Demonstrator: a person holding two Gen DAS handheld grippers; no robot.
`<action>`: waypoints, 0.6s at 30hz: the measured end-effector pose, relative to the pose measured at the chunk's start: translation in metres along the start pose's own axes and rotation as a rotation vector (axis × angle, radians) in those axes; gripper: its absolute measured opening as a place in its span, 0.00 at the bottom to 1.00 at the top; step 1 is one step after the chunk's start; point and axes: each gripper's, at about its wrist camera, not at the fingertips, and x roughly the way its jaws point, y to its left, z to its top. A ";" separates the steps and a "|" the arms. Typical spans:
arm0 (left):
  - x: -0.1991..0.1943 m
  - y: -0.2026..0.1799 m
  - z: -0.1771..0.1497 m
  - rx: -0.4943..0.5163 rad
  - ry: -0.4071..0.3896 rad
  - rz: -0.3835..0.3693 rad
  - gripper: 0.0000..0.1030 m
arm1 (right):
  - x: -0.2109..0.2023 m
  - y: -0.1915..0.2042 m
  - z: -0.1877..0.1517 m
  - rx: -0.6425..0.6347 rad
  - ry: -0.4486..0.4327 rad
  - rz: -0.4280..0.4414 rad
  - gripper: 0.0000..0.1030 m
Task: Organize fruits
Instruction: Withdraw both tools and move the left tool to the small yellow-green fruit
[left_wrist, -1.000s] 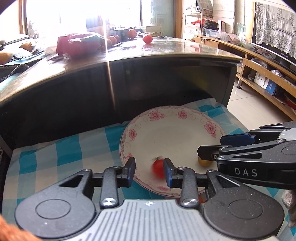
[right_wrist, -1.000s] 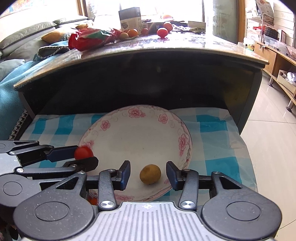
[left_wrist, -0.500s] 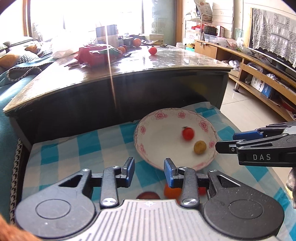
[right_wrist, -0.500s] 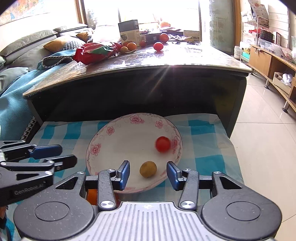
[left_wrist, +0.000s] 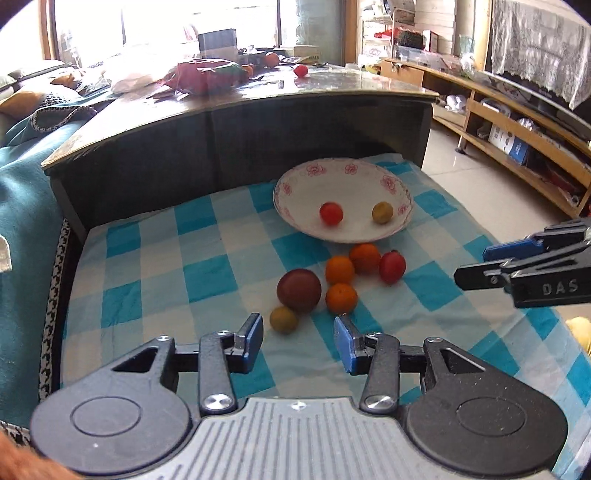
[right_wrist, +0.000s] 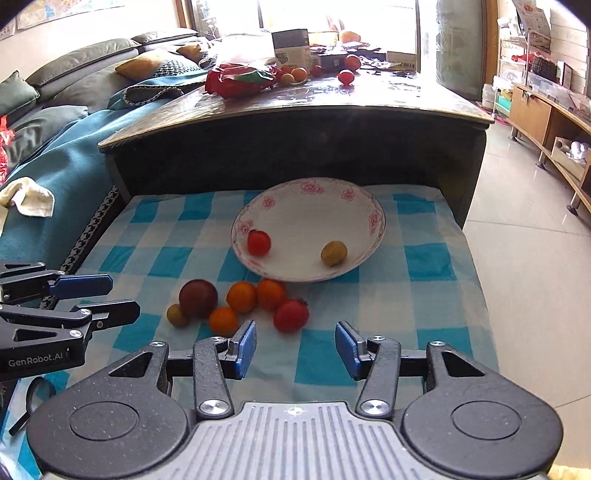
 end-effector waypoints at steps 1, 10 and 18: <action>0.002 -0.001 -0.004 0.028 -0.001 0.018 0.50 | -0.001 0.002 -0.004 -0.004 0.004 -0.001 0.42; 0.041 0.007 -0.008 0.048 0.025 0.026 0.50 | 0.020 0.006 -0.011 -0.011 0.045 0.018 0.42; 0.078 -0.001 -0.009 0.091 0.060 0.005 0.50 | 0.039 0.023 -0.010 -0.046 0.084 0.078 0.42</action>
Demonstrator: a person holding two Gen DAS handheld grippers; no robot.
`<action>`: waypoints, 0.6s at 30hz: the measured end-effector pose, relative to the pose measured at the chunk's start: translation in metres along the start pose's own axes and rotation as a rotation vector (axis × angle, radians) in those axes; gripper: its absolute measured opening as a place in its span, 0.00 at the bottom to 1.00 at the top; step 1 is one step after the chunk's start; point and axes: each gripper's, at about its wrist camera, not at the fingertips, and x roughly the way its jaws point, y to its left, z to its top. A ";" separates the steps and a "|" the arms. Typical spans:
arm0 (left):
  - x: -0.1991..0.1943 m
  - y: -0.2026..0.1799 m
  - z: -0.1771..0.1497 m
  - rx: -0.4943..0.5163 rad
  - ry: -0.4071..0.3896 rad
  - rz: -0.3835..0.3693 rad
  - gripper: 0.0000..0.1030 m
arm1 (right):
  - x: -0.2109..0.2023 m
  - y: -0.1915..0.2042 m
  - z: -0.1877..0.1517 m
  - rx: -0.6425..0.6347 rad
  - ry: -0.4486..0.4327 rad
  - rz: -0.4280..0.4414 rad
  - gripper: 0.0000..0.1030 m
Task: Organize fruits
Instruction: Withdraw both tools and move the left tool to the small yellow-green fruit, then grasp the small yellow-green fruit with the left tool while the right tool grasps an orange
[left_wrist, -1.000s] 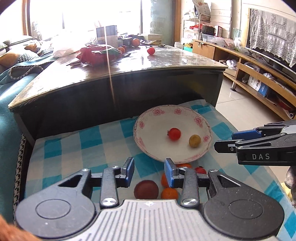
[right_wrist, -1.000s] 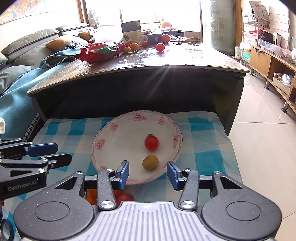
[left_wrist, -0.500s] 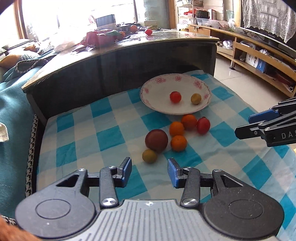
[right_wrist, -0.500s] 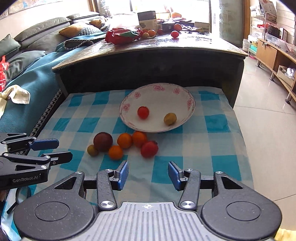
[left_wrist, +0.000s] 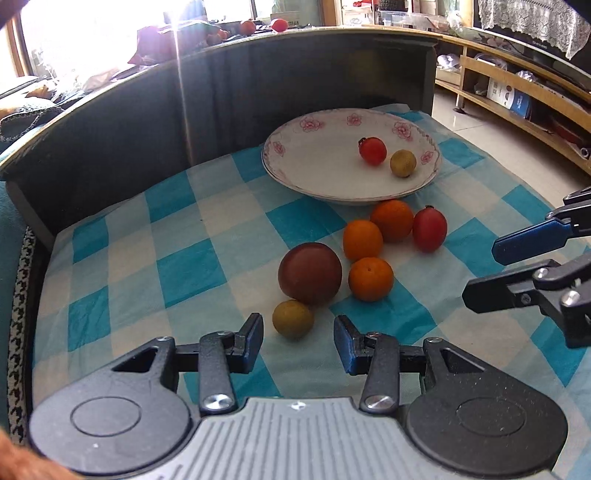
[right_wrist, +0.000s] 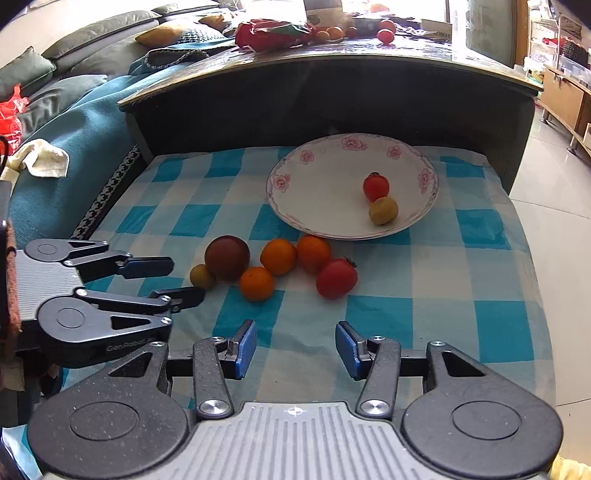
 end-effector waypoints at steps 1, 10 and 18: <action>0.003 0.001 0.001 -0.007 0.002 0.001 0.49 | 0.002 0.001 0.001 0.000 0.004 0.009 0.42; 0.011 0.012 0.003 -0.085 0.008 -0.030 0.36 | 0.014 -0.004 0.004 0.030 0.031 0.029 0.42; 0.008 0.012 0.004 -0.083 0.013 -0.041 0.34 | 0.027 0.002 0.007 0.013 0.025 0.019 0.42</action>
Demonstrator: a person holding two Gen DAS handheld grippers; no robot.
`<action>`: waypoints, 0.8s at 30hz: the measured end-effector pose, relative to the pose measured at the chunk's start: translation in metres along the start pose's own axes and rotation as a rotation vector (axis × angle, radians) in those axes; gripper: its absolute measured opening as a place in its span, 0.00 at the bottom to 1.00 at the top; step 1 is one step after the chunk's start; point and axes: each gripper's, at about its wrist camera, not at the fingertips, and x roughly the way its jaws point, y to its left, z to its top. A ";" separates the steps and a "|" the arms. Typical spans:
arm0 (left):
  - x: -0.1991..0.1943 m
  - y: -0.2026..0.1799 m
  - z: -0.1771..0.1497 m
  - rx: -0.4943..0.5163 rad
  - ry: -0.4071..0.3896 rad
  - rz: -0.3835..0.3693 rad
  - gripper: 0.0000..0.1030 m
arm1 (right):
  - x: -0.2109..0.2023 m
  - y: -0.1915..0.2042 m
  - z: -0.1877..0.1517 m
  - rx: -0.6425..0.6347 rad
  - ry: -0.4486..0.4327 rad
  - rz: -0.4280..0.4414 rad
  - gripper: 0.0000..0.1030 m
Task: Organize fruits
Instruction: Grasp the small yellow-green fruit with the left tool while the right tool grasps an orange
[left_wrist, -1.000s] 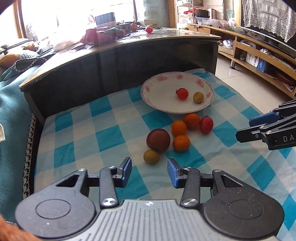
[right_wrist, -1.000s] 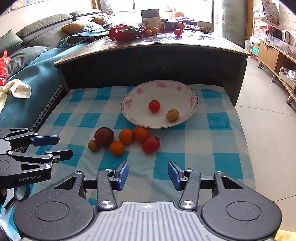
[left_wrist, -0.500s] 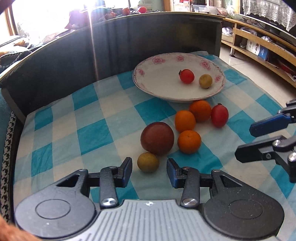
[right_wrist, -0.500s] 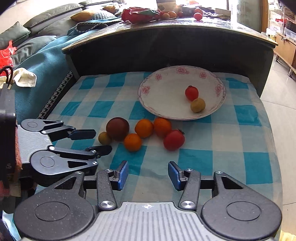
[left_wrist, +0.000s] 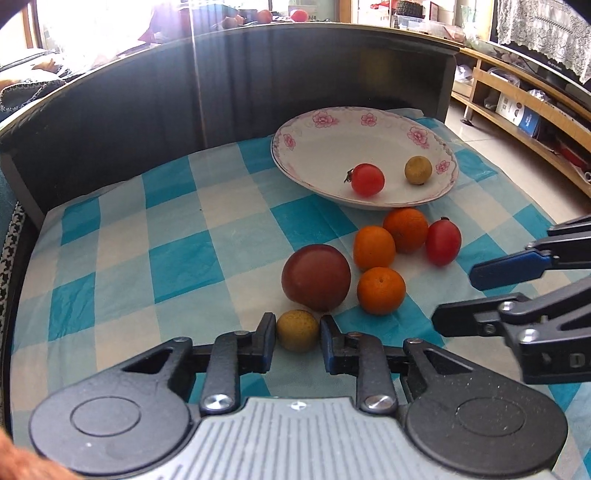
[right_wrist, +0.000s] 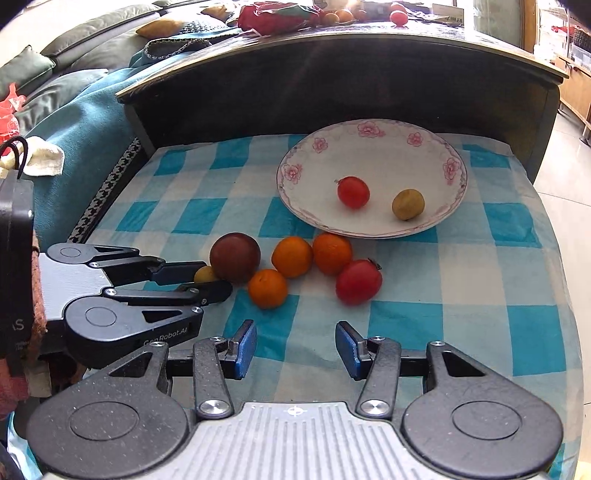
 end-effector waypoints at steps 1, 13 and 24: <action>-0.002 0.001 0.000 0.001 -0.002 0.000 0.34 | 0.002 0.001 0.000 -0.008 0.001 -0.004 0.42; -0.022 0.016 -0.015 -0.041 0.009 -0.058 0.34 | 0.026 0.014 0.010 -0.058 -0.005 0.027 0.41; -0.022 0.022 -0.021 -0.043 0.018 -0.059 0.34 | 0.047 0.027 0.018 -0.101 -0.011 -0.003 0.32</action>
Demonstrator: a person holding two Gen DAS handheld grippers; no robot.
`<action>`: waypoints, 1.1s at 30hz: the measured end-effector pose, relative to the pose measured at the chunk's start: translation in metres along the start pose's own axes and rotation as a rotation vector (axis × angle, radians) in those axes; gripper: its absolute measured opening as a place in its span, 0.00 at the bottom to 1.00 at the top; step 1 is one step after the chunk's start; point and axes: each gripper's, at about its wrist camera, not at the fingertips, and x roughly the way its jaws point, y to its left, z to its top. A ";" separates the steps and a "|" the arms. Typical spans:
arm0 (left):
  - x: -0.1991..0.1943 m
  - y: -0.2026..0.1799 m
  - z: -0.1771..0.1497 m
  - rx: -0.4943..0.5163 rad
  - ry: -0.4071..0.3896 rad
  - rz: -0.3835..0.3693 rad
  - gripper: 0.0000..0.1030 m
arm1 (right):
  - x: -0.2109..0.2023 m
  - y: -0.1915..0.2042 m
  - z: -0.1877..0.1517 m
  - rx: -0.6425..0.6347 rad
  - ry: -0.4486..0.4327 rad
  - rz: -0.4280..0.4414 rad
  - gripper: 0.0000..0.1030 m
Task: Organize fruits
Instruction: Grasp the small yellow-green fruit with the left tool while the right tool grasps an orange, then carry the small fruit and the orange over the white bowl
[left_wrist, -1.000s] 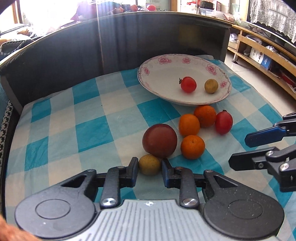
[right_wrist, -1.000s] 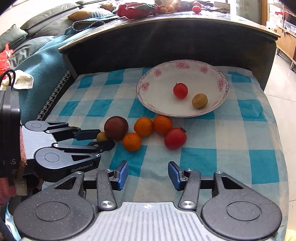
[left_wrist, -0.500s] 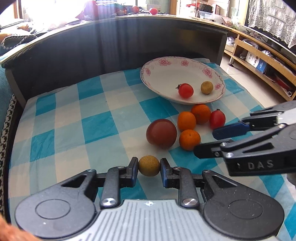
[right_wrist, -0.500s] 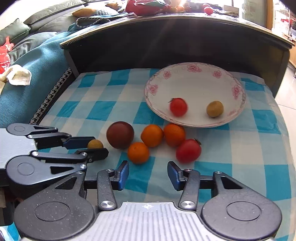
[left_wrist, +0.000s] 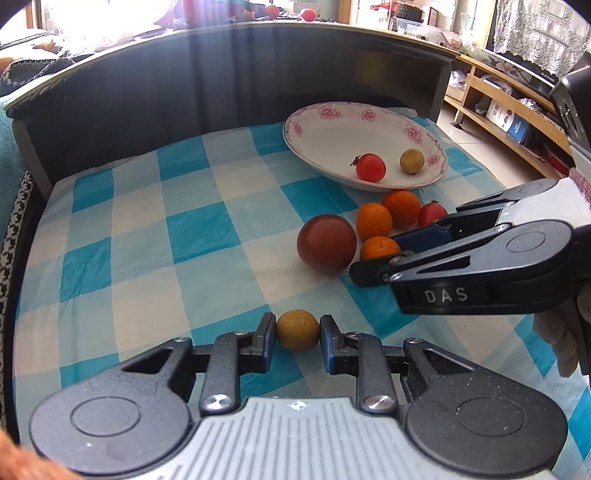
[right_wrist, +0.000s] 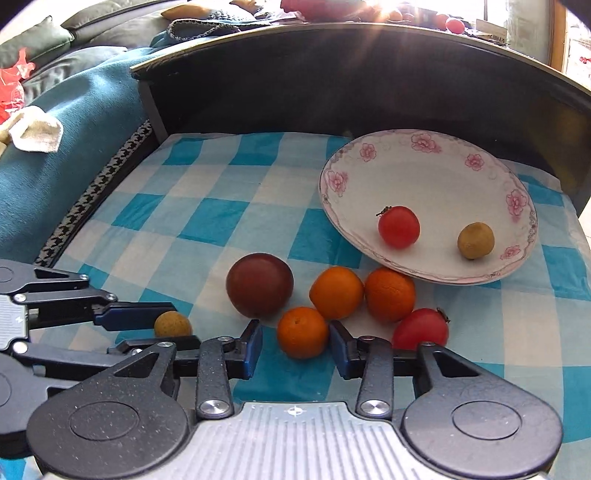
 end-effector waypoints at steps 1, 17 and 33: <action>0.001 0.000 -0.001 0.002 0.003 0.005 0.34 | 0.000 0.000 0.000 -0.005 0.001 -0.002 0.32; -0.011 -0.033 -0.014 0.107 0.000 -0.103 0.34 | -0.044 0.003 -0.025 -0.054 0.070 -0.014 0.22; -0.009 -0.049 -0.021 0.186 0.001 -0.086 0.39 | -0.051 -0.006 -0.052 -0.120 0.067 -0.005 0.27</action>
